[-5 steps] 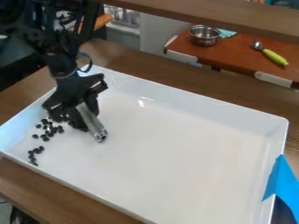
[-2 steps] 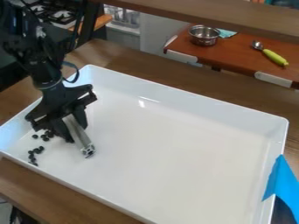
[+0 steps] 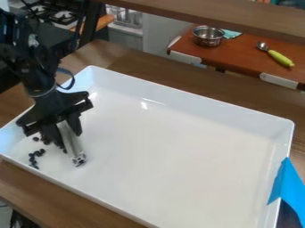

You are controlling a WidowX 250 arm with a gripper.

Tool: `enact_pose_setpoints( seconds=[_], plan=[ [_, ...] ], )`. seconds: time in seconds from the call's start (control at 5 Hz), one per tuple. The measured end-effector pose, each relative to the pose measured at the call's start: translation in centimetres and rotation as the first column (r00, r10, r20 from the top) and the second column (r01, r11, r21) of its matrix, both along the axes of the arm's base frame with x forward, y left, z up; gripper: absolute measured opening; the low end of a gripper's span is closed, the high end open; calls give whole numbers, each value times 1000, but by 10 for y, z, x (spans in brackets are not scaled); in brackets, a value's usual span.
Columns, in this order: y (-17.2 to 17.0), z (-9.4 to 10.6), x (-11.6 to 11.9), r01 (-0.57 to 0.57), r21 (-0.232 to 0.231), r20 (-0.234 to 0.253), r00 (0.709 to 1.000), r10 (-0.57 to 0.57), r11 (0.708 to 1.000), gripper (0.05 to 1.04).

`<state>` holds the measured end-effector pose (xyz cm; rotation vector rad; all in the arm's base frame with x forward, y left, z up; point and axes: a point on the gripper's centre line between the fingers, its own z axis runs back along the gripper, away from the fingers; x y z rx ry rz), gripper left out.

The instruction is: Sweep into pile

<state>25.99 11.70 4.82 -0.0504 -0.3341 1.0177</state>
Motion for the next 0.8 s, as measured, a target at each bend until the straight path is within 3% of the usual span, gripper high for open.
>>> enact_pose_setpoints(
  seconds=[0.4, 0.6, 0.8],
  plan=[
    [13, 1, -9, 200, 146, -110, 976, -185, 969, 381],
    [14, 8, -8, 271, 195, -133, 959, -249, 942, 381],
    [-3, 23, -3, 311, 192, -62, 950, -305, 931, 381]
  ],
)
